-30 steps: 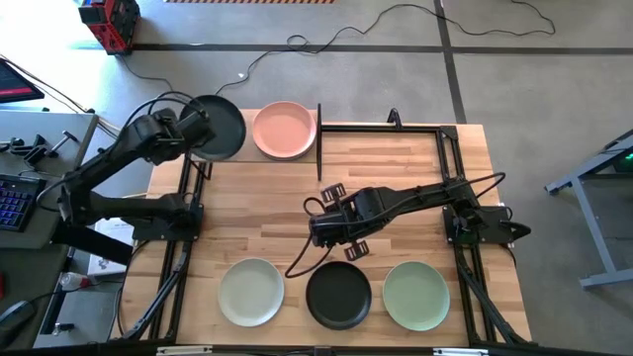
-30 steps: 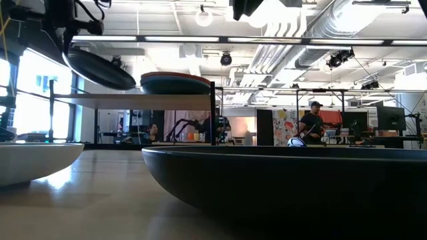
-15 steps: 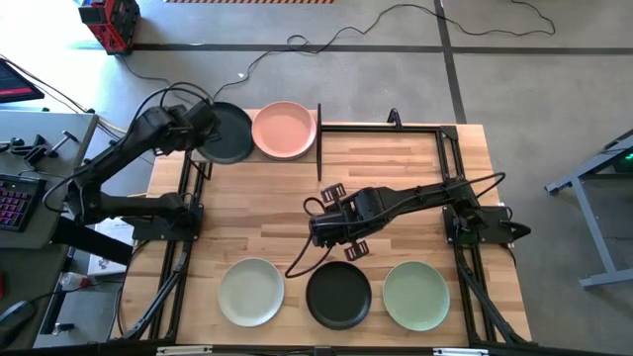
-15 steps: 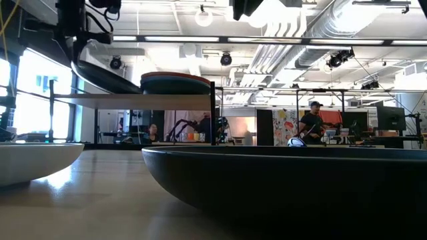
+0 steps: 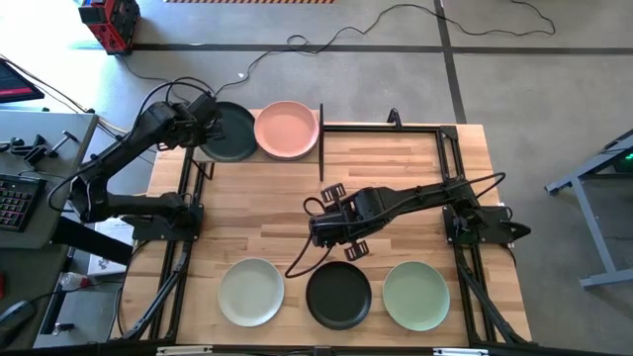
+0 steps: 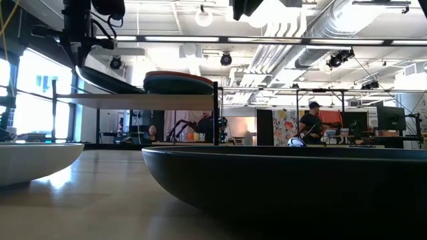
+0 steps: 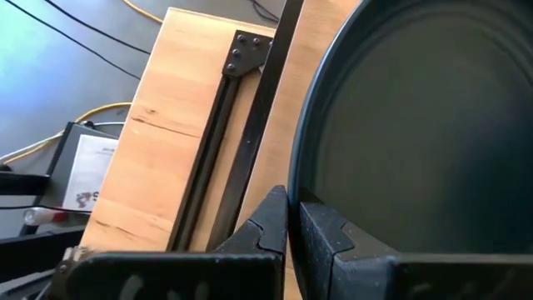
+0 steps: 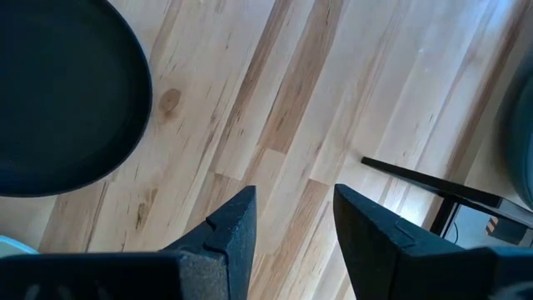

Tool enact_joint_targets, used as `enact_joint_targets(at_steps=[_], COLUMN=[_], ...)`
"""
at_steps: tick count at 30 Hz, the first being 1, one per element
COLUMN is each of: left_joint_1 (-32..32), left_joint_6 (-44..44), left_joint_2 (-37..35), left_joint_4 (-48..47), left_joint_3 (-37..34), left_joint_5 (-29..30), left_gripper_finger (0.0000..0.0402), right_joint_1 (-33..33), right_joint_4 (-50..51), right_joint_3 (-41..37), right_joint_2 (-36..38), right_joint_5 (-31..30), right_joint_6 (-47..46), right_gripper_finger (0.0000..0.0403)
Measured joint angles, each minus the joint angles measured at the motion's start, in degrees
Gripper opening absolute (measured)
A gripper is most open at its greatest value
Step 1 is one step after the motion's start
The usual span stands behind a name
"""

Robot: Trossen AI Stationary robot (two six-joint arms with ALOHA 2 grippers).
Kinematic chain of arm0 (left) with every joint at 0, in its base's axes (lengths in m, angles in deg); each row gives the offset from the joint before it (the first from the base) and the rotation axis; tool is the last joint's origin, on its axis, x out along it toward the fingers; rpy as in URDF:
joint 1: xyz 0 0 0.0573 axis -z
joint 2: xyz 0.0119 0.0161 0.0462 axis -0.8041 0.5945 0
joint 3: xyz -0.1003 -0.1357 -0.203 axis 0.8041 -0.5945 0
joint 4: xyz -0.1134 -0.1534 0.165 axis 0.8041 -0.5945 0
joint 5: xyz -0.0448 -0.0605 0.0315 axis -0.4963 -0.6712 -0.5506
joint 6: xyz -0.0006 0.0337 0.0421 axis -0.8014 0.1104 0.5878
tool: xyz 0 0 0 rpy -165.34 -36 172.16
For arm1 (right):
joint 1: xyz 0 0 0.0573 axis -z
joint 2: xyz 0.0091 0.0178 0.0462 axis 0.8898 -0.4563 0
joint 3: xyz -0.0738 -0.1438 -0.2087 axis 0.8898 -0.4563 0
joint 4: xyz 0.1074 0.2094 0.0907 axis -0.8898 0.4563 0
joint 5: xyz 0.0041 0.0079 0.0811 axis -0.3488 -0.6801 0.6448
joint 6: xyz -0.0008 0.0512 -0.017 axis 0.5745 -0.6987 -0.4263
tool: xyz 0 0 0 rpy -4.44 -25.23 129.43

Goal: Place and stack plates onto a shelf
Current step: Put the dark blue plate on the shelf

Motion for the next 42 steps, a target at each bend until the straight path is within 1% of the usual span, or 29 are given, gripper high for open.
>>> enact_joint_targets(at_steps=[8,14,22,27,35,37,42], left_joint_1=[-0.64,-0.66,-0.66,-0.64,-0.64,-0.61,-0.64], left_joint_6=[1.66,4.57,6.24,6.69,9.62,10.78,11.11], left_joint_2=[1.3,2.25,2.4,2.38,2.38,2.38,2.33], left_joint_4=[-0.17,-0.26,-0.96,-4.01,-3.84,-4.04,-5.22], left_joint_3=[0.0,0.0,0.0,0.0,0.0,0.0,-0.02], left_joint_5=[-0.19,-0.55,-0.68,-1.54,-4.38,-3.68,2.88], left_gripper_finger=[0.0008,0.0037,0.0076,0.0088,0.0097,0.0096,0.0094], right_joint_1=[0.0,0.0,0.0,-0.02,-0.02,-0.02,-0.01], right_joint_4=[0.02,0.1,0.48,0.48,0.45,0.45,0.45], right_joint_3=[0.0,0.0,0.0,0.0,0.0,0.0,0.0], right_joint_2=[0.0,0.0,0.0,0.0,0.0,0.0,0.0], right_joint_5=[-0.01,-0.02,-0.02,-0.02,-0.03,-0.04,-0.02], right_joint_6=[0.0,0.0,0.0,0.02,-0.9,-0.9,-1.07], right_gripper_finger=[0.0139,0.0139,0.0139,0.0139,0.0139,0.0139,0.0139])
